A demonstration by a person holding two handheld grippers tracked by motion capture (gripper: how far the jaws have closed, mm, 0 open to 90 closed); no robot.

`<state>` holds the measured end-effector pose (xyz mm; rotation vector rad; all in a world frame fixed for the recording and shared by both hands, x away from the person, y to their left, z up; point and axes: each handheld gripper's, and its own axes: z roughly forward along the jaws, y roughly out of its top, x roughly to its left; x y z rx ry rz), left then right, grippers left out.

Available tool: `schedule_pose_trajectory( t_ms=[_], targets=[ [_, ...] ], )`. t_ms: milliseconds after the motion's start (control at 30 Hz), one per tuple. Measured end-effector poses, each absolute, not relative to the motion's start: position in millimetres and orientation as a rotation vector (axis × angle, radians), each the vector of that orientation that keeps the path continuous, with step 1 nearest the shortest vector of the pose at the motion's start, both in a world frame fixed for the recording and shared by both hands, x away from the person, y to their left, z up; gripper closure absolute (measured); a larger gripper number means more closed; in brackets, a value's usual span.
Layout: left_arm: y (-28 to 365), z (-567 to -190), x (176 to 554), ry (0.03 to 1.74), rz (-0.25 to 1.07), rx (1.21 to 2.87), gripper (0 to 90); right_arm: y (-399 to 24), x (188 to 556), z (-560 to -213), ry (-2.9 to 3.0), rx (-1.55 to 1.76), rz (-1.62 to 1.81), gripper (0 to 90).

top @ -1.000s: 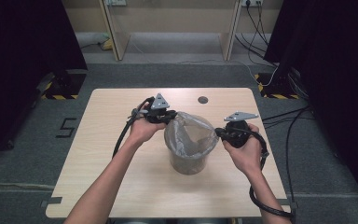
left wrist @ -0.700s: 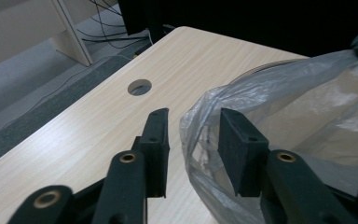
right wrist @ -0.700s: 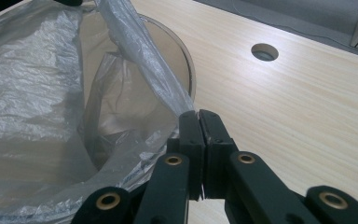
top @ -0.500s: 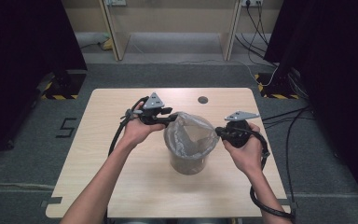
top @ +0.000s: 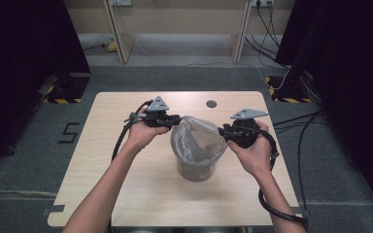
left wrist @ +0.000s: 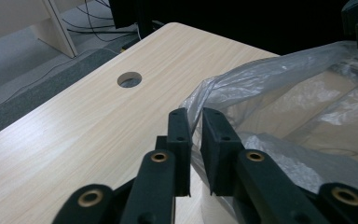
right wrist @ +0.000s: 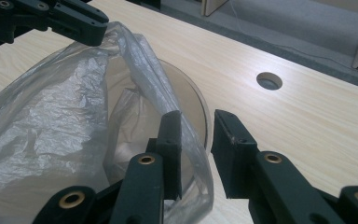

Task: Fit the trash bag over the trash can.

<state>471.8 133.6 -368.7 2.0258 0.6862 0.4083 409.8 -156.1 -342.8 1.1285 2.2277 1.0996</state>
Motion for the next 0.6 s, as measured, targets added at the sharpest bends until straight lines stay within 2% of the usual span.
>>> schedule_pose_trajectory(
  t_ms=[100,333,600],
  targets=[
    [132,-370,473,0.686,0.412,2.032,85.5,-153,414,-346,2.249,1.126,1.084,73.7],
    [126,-370,478,0.686,0.419,2.05,89.5,-155,420,-349,2.259,1.146,1.073,87.8],
    [122,-375,482,0.678,0.425,2.046,89.5,-160,423,-355,2.25,1.168,1.054,90.0]
  ],
)
